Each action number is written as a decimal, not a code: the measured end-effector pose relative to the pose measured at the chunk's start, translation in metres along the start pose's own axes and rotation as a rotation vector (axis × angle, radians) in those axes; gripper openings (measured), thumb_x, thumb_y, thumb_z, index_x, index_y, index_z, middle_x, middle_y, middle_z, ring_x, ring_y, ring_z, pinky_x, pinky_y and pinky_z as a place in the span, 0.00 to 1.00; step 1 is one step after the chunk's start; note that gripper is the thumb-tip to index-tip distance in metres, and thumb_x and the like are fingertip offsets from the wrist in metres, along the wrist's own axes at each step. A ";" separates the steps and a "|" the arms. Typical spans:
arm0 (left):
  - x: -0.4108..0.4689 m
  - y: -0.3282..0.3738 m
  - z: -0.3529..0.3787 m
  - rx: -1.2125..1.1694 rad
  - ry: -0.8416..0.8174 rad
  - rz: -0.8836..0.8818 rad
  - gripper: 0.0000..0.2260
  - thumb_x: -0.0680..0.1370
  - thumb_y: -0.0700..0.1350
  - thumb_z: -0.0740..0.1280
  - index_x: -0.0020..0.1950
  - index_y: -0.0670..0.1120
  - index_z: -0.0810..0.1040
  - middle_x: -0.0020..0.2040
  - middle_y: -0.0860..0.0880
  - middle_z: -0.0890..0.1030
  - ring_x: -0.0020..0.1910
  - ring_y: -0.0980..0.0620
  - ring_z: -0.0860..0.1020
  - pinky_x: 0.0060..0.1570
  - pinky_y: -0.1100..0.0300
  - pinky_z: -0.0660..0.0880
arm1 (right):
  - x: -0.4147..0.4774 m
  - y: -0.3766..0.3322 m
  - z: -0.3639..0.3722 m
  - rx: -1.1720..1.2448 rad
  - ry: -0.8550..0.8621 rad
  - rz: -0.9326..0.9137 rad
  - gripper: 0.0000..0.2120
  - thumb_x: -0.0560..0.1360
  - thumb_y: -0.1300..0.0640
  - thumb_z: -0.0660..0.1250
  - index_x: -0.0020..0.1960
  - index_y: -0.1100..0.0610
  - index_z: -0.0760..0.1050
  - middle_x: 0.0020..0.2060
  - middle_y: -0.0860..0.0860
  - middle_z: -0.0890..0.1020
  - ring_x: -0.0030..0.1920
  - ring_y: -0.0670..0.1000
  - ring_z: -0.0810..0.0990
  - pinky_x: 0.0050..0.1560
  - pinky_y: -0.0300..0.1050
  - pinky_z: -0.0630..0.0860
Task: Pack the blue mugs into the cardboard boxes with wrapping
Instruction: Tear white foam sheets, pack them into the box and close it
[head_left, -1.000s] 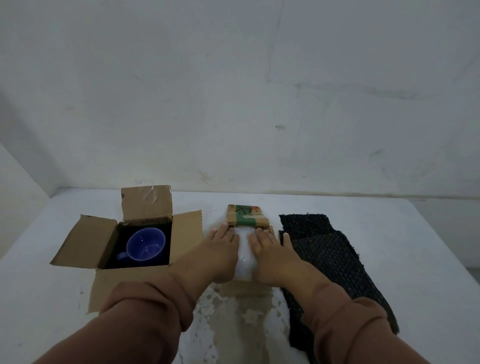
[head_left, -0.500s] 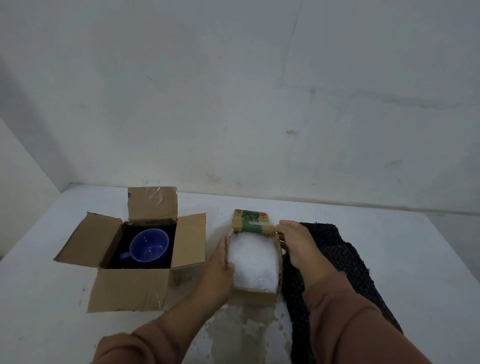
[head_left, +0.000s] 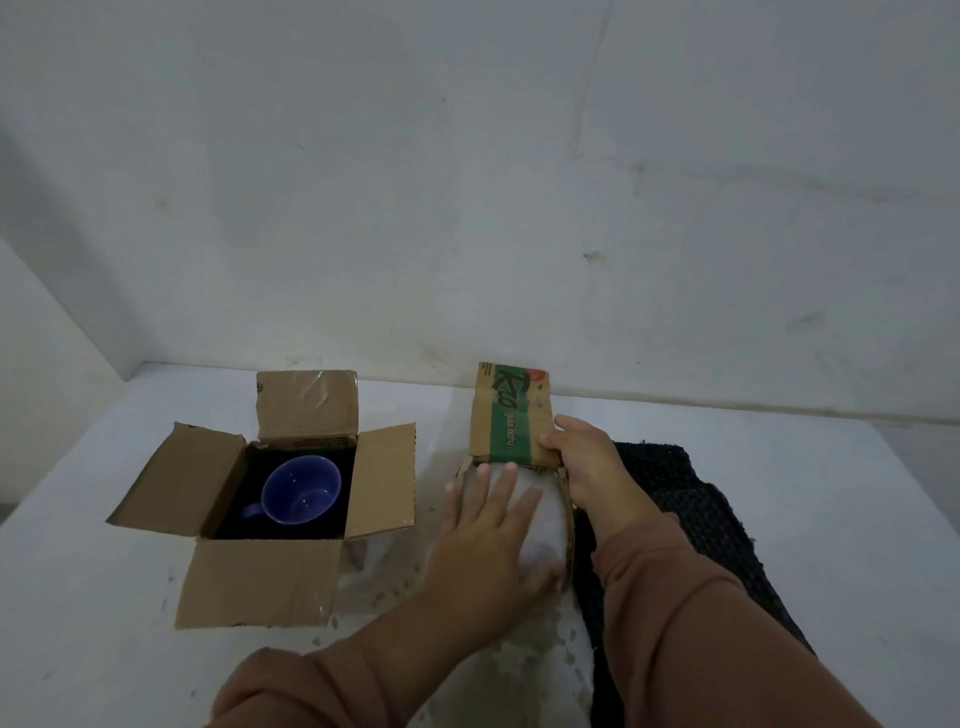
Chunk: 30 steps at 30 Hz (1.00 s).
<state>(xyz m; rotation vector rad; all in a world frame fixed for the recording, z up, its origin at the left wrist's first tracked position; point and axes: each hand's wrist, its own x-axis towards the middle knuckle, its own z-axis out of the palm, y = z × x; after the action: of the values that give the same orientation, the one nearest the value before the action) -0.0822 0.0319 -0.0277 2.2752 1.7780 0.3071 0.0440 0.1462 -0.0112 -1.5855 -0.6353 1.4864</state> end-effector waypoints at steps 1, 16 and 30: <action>0.006 0.005 -0.003 0.051 -0.082 0.012 0.34 0.73 0.66 0.56 0.75 0.51 0.61 0.76 0.45 0.62 0.76 0.44 0.56 0.73 0.49 0.48 | -0.001 0.000 0.000 -0.005 -0.006 -0.001 0.24 0.75 0.72 0.60 0.71 0.64 0.63 0.60 0.63 0.76 0.51 0.56 0.77 0.52 0.49 0.76; 0.012 -0.003 -0.002 -0.040 -0.087 0.009 0.34 0.78 0.60 0.57 0.78 0.52 0.45 0.78 0.49 0.38 0.77 0.49 0.36 0.70 0.54 0.32 | -0.004 -0.002 -0.004 -0.032 -0.078 -0.079 0.20 0.74 0.73 0.58 0.64 0.60 0.73 0.52 0.60 0.82 0.50 0.58 0.82 0.48 0.49 0.80; -0.009 -0.011 -0.033 -1.020 -0.045 -0.408 0.17 0.80 0.32 0.55 0.69 0.43 0.69 0.63 0.49 0.73 0.59 0.52 0.72 0.54 0.64 0.69 | -0.067 -0.003 -0.025 -0.473 -0.065 -0.498 0.07 0.75 0.63 0.66 0.50 0.54 0.78 0.46 0.49 0.81 0.47 0.48 0.78 0.44 0.38 0.73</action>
<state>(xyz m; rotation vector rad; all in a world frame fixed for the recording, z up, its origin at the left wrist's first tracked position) -0.1049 0.0273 -0.0004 1.1799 1.4811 0.8290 0.0580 0.0862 0.0256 -1.5609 -1.3854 1.0592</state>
